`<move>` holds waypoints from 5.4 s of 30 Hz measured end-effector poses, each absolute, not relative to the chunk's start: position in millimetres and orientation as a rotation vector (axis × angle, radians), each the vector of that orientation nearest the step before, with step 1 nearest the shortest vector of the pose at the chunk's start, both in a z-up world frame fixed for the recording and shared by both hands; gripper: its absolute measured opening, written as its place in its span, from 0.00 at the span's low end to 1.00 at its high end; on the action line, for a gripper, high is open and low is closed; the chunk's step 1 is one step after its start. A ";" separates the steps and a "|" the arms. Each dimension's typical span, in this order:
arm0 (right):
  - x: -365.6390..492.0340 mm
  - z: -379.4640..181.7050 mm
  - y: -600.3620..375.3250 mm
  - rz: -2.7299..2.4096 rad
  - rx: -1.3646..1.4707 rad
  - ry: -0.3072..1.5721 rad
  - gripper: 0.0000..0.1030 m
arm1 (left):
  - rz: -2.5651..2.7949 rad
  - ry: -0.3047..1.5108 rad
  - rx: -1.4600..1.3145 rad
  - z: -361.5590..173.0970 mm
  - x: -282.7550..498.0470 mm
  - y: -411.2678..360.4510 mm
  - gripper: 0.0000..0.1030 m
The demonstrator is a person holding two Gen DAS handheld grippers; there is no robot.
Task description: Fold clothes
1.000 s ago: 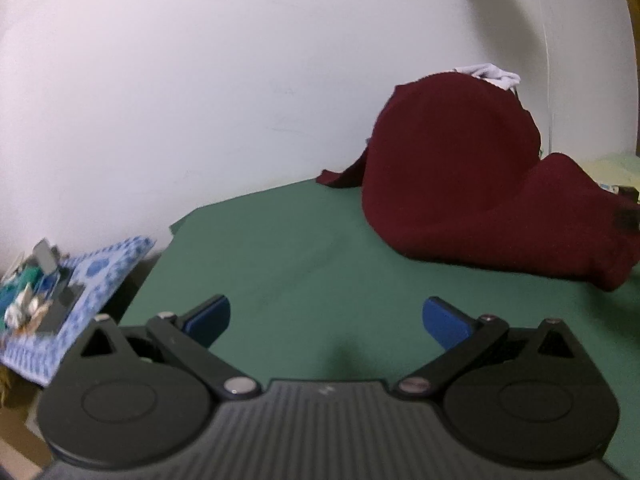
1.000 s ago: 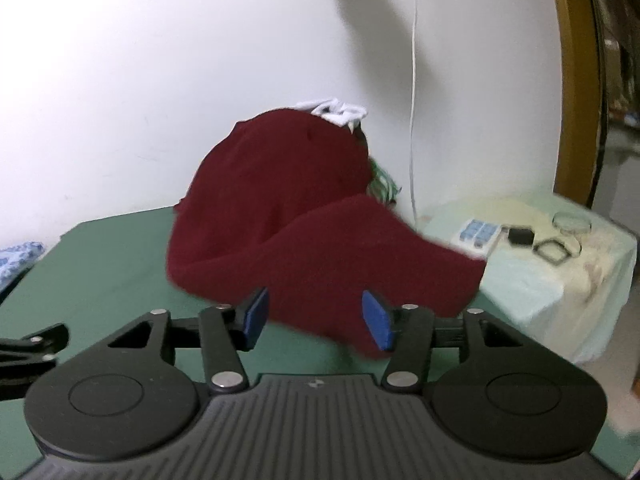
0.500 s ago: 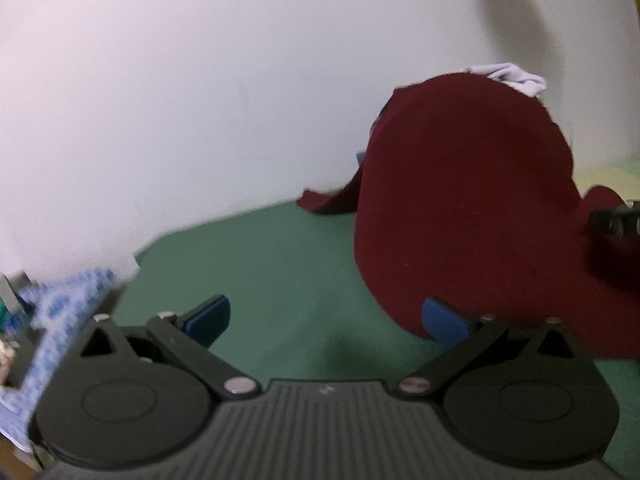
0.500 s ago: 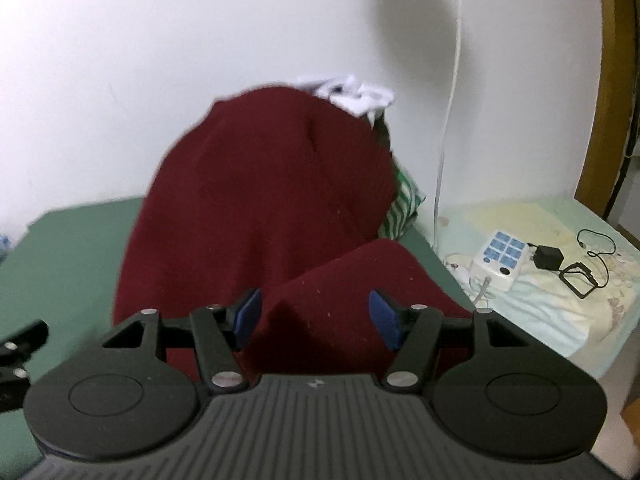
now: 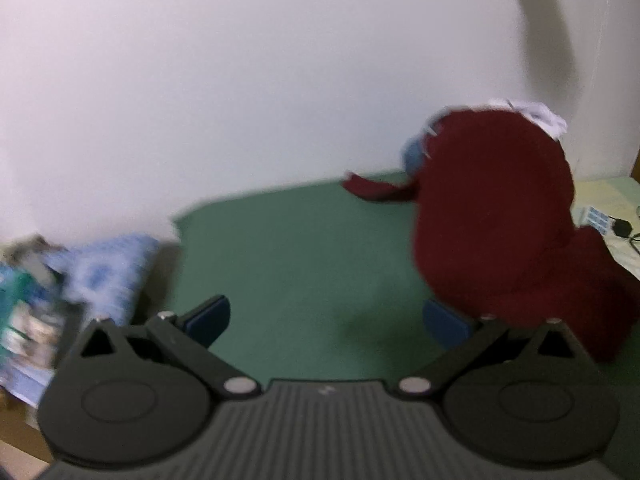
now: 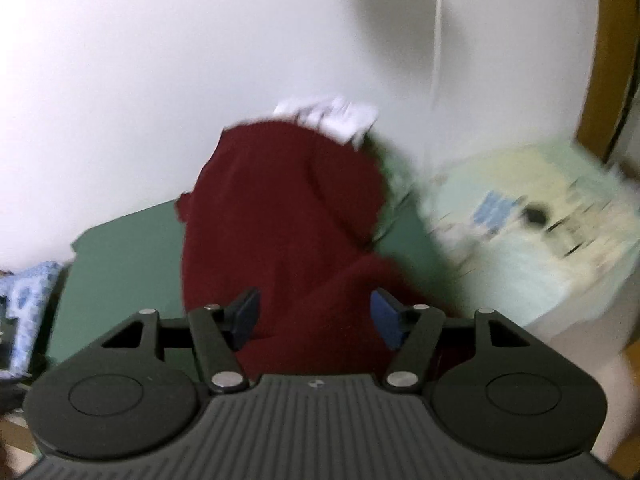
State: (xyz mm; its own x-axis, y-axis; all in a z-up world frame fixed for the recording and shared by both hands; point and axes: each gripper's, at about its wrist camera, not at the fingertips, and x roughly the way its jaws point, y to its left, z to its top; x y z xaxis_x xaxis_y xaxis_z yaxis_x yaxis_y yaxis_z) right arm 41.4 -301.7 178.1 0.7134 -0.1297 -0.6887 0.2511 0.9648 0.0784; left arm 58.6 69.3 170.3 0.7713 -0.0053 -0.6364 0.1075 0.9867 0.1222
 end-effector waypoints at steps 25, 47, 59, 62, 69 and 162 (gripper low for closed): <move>211.2 5.2 -315.0 -0.348 -0.014 0.800 0.66 | -0.243 0.864 0.153 56.4 228.2 -2.4 0.95; 65.1 88.0 -275.8 -0.049 0.097 0.576 0.07 | -0.493 0.733 0.049 90.0 178.6 -32.2 0.04; -25.5 111.1 -212.8 0.065 0.114 0.578 0.07 | -0.424 0.835 -0.038 97.0 56.4 96.4 0.05; -39.8 151.1 -203.4 0.126 0.204 0.441 0.07 | -0.376 0.670 -0.022 141.1 25.1 128.2 0.00; -8.2 186.9 -149.8 0.045 0.196 0.312 0.09 | -0.301 0.507 0.068 208.7 -2.8 189.3 0.07; 143.1 -71.5 -231.6 -0.061 0.007 0.940 0.04 | -0.241 0.721 -0.109 34.1 88.7 110.0 0.08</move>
State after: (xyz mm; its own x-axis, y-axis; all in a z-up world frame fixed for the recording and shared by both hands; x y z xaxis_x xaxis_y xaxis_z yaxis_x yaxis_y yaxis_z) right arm 143.1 -231.6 -71.5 0.5881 -0.0496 -0.8073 0.0557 0.9982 -0.0207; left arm 88.7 110.0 34.1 0.7252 -0.2553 -0.6395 0.1803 0.9667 -0.1814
